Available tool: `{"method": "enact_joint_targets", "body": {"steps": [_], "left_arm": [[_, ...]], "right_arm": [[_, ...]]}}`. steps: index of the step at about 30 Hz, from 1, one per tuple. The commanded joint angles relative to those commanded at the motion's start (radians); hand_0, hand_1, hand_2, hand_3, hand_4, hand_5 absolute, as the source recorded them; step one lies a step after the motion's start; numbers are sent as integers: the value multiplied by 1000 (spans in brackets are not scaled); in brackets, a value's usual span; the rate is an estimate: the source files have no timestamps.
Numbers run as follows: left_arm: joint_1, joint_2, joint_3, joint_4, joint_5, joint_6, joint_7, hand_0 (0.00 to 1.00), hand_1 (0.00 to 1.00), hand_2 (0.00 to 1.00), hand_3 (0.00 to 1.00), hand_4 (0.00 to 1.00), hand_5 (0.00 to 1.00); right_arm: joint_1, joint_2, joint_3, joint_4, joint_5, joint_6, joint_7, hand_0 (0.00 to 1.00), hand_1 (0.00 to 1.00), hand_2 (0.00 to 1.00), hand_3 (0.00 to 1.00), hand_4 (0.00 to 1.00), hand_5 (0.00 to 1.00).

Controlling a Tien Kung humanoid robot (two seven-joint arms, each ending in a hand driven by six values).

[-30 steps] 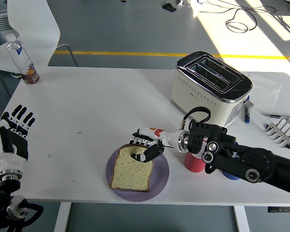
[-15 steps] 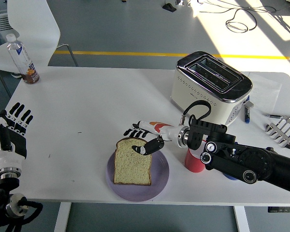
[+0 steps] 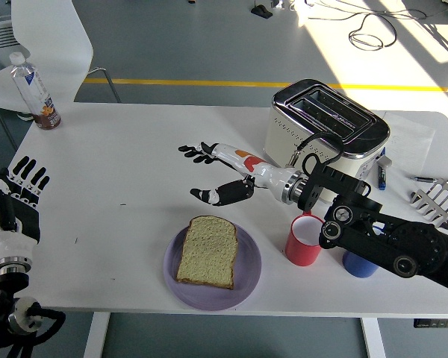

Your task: Push plate across desktop,pick up the break from the machine,place the break in the plate

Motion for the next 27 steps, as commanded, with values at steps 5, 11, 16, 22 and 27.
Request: {"method": "enact_joint_targets", "body": {"steps": [5,11,16,22,27], "left_arm": [[-1,0,-1,-3,1,0,1,809,798,845,760,492,998],[5,0,-8,-4,-1,1,2,810,798,845,762,491,998],[12,0,-5,-6,-2,2,4,809,798,845,761,491,998],[25,0,2,-8,-7,1,6,808,799,846,762,492,998],[34,0,2,-13,-9,2,5,808,799,846,763,495,998]], "right_arm": [[-79,-72,199,180,152,-16,64,787,782,809,814,639,245],[-188,-150,451,276,378,-36,80,774,765,783,789,595,307],[-314,-182,650,255,466,-31,68,792,769,800,806,555,457],[-492,-170,903,188,475,24,25,807,779,798,808,536,548],[-639,-145,1106,134,472,56,9,794,760,782,805,539,607]]}}
